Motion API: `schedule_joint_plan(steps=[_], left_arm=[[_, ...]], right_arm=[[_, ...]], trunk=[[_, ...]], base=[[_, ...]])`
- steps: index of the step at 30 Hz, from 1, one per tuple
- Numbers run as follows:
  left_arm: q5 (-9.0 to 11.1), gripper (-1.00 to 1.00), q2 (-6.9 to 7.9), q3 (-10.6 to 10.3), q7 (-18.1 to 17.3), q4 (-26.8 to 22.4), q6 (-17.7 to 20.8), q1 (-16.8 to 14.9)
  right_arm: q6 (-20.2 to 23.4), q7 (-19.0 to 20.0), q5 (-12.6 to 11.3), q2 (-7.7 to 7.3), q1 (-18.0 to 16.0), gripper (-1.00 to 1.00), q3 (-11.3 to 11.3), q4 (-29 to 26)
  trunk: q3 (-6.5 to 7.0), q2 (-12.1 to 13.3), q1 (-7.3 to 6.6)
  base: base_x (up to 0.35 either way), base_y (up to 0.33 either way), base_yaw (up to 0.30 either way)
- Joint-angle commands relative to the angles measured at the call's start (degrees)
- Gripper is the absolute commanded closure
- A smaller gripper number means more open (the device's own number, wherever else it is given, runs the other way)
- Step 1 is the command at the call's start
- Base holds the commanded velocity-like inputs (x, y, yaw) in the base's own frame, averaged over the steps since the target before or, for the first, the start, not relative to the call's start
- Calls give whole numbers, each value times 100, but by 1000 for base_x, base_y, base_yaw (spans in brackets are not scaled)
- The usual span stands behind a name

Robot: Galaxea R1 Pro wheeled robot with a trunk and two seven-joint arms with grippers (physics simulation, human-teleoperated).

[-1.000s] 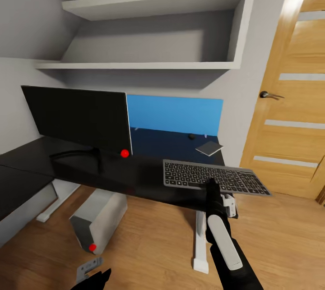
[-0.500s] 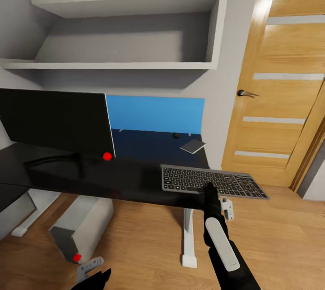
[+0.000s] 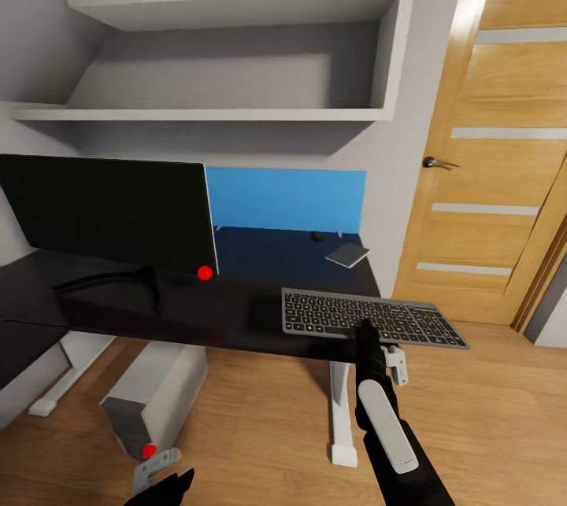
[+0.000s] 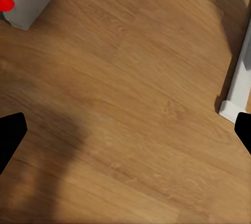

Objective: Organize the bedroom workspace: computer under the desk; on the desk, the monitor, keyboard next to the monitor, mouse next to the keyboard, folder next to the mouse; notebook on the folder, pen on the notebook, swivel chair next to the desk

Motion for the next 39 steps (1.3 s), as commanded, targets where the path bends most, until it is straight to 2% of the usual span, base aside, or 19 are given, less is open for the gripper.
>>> schedule_joint_plan(steps=[1,10,33,39], left_arm=[[58,-100,5,-18,49,-10,19,-2],[57,-100,1,-18,49,-10,19,-2],[57,-100,-1,-20,49,-10,19,-2],[58,-100,4,-251,56,-10,19,-2]], right_arm=[[-37,-11,-37,0,-4,100,7,-5],[-37,-9,-28,0,-4,100,-12,-5],[-32,-17,-19,0,-4,100,-20,85],[-29,-26,-11,0,-4,100,-20,270]], trunk=[[-6,-3,0],[-6,-3,0],[-6,-3,0],[-6,-3,0]], base=[[0,30,0],[0,214,0],[82,49,0],[29,9,0]])
